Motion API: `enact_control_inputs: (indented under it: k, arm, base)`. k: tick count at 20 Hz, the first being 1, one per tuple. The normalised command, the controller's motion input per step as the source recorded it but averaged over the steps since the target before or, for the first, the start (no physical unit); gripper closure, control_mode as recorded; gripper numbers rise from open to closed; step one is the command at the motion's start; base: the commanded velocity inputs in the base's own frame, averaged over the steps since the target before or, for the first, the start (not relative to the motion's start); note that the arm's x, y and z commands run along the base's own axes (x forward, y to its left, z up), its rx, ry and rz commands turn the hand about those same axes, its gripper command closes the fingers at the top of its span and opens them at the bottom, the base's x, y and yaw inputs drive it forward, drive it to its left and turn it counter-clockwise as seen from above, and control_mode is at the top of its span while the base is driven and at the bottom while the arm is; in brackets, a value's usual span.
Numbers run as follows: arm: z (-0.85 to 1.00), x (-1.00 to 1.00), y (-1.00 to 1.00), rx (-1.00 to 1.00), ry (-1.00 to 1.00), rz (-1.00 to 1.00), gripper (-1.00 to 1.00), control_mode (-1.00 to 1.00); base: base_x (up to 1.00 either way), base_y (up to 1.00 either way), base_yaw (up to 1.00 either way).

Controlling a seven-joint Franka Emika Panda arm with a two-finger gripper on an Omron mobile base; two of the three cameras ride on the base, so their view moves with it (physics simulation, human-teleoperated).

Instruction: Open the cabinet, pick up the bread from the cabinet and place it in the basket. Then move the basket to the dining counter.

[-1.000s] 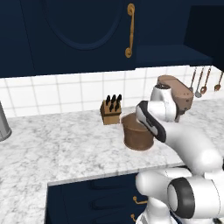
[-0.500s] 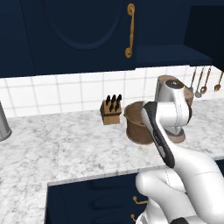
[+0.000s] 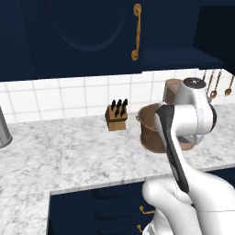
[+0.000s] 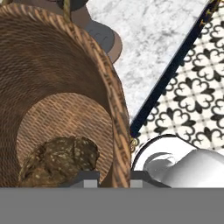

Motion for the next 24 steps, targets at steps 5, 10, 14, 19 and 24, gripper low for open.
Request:
enact_control_inputs:
  k: [5, 10, 14, 19, 24]
  arm:
    - [0.03, -0.51, 0.02, 0.00, 0.04, -0.03, 1.00, -1.00]
    - [0.00, 0.00, 0.00, 0.00, 0.00, 0.00, 1.00, -1.00]
    - [0.00, 0.00, 0.00, 0.00, 0.00, 0.00, 1.00, -1.00]
    - [0.00, 0.00, 0.00, 0.00, 0.00, 0.00, 1.00, 1.00]
    - [0.00, 0.00, 0.00, 0.00, 0.00, 0.00, 1.00, 1.00]
  base:
    - [0.00, 0.00, 0.00]
    - [0.00, 0.00, 0.00]
    - [0.00, 0.00, 0.00]
    - [-0.18, 0.00, 0.00]
    - [-0.83, -0.05, 0.00]
